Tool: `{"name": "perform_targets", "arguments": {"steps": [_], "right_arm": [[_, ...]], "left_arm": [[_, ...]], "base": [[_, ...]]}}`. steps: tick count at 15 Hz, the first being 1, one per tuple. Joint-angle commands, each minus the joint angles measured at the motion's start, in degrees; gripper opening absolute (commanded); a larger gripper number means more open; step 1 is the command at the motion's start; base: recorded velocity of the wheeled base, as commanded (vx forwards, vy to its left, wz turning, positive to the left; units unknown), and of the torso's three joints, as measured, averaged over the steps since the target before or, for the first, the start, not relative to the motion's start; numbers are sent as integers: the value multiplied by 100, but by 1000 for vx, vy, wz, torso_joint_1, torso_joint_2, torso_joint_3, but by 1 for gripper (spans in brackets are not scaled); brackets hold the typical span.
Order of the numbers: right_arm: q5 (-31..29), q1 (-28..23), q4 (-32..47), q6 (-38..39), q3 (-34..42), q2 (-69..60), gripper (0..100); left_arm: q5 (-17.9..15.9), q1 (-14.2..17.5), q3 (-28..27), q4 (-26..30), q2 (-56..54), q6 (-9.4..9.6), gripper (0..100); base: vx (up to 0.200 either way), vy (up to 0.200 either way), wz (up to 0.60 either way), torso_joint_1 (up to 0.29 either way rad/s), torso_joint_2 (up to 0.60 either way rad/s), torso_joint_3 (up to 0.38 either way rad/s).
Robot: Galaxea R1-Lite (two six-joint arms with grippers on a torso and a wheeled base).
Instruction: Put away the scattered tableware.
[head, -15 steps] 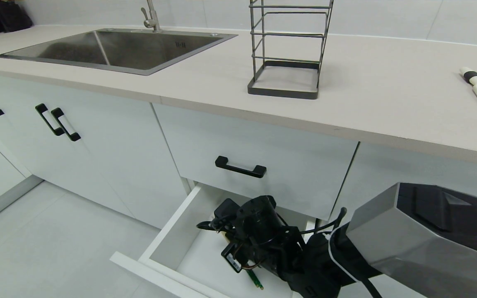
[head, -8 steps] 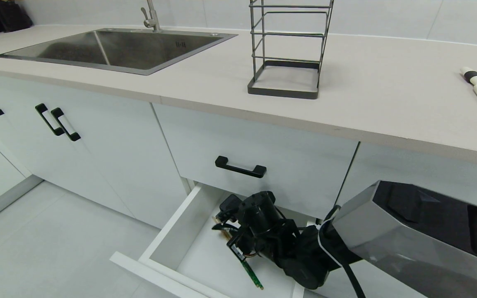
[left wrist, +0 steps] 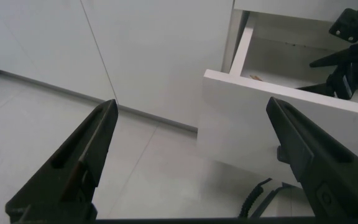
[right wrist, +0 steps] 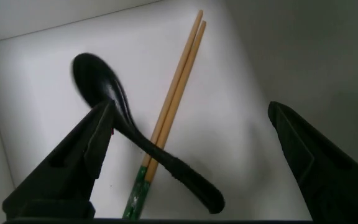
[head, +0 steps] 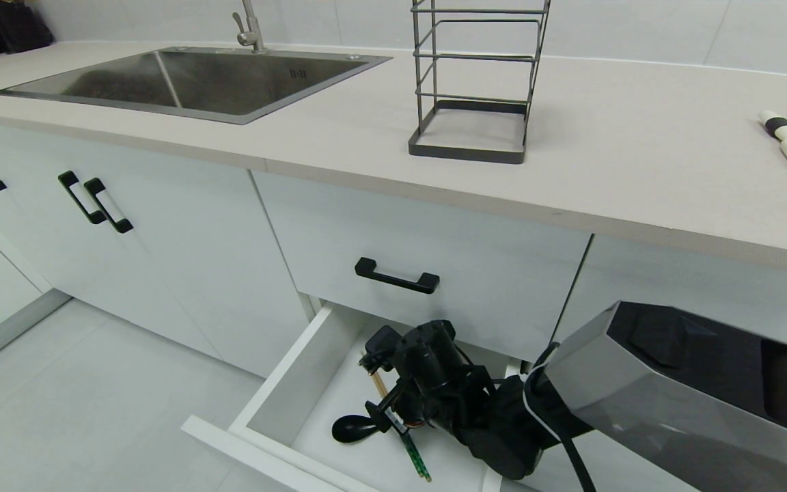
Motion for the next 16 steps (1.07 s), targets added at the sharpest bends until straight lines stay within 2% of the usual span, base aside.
{"name": "perform_targets", "arguments": {"steps": [1, 7, 12, 13, 14, 16], "right_arm": [[1, 74, -3, 1, 147, -286, 100], [45, 426, -82, 1, 1149, -1736, 100], [150, 778, -1268, -16, 3391, -3345, 100], [159, 786, -1286, -16, 3417, -3362, 100], [431, 848, -1549, -25, 3795, -3740, 100], [466, 848, -1576, -16, 3979, -4013, 100]], "left_arm": [[0, 2, 0, 1, 0, -1, 100], [0, 2, 0, 1, 0, -1, 100], [0, 2, 0, -8, 0, -1, 100], [0, 2, 0, 1, 0, -1, 100], [0, 2, 0, 1, 0, -1, 100], [0, 2, 0, -8, 0, -1, 100]], "base": [[0, 0, 0, 0, 0, 0], [0, 0, 0, 0, 0, 0], [0, 0, 0, 0, 0, 0], [0, 0, 0, 0, 0, 0], [0, 0, 0, 0, 0, 0], [0, 0, 0, 0, 0, 0]]}}
